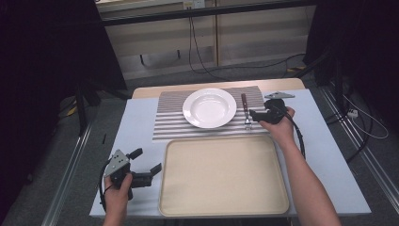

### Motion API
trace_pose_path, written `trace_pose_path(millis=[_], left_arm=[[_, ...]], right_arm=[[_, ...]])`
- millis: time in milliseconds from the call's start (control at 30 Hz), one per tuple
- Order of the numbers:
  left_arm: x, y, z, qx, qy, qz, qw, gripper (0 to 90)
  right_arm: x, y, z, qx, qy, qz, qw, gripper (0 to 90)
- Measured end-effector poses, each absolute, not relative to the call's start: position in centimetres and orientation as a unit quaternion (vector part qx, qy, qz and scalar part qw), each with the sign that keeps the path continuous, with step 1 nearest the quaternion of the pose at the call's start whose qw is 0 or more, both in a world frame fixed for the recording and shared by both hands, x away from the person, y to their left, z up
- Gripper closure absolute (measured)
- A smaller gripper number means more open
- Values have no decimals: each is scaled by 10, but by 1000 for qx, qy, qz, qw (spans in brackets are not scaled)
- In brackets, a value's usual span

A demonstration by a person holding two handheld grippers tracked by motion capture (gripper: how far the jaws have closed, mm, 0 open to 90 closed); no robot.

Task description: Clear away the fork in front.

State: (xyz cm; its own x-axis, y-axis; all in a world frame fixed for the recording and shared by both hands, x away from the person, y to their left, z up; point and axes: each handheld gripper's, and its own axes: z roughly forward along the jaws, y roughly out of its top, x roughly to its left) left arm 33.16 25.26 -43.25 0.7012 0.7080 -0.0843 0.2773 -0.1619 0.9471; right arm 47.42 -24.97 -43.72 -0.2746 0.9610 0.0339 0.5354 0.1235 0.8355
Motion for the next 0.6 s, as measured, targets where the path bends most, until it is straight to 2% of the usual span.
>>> trace_pose_path(millis=[167, 233, 433, 600], left_arm=[[331, 255, -432, 734, 337, 198, 556, 24], [331, 255, -432, 733, 338, 198, 556, 24], [331, 255, -432, 737, 334, 200, 553, 24], [331, 256, -432, 734, 337, 200, 554, 25]], right_arm=[[478, -245, -438, 529, 705, 387, 271, 313], [481, -241, -439, 524, 711, 388, 263, 403], [490, -232, -440, 517, 726, 376, 253, 548], [499, -224, -448, 519, 742, 348, 243, 563]])
